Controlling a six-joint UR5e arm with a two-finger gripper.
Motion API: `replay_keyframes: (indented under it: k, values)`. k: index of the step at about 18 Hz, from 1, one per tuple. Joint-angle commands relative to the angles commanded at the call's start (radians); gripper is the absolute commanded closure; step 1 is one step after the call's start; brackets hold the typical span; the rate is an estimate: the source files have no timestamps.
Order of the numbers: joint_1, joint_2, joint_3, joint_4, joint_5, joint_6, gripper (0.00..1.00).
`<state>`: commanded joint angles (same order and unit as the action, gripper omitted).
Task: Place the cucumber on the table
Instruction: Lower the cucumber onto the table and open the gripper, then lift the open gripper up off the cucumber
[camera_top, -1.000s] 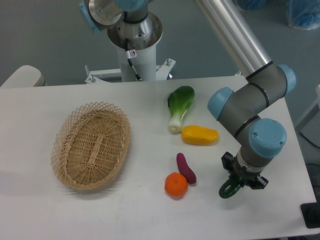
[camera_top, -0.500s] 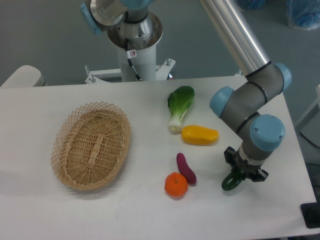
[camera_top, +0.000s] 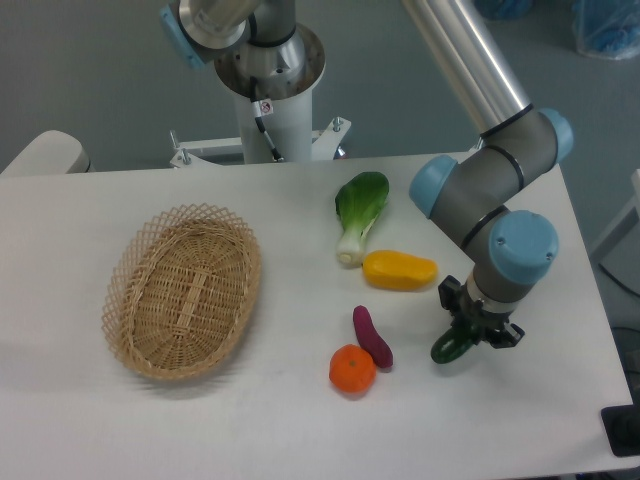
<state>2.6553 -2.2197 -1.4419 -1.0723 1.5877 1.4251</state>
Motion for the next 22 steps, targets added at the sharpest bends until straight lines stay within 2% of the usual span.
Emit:
replay_keyframes:
  k: [2,3,10,13,17,22]
  values:
    - [0.000,0.000,0.008,-0.005,-0.006,-0.005,0.02]
    - [0.000,0.002,0.006,-0.005,-0.006,-0.012,0.00]
    - [-0.002,0.024,0.037,-0.009,-0.008,0.002,0.00]
    - [0.000,0.058,0.009,-0.011,0.000,0.105,0.00]
    - [0.026,0.126,-0.083,-0.011,-0.006,0.283,0.00]
    - [0.032,0.164,-0.124,-0.012,-0.008,0.324,0.00]
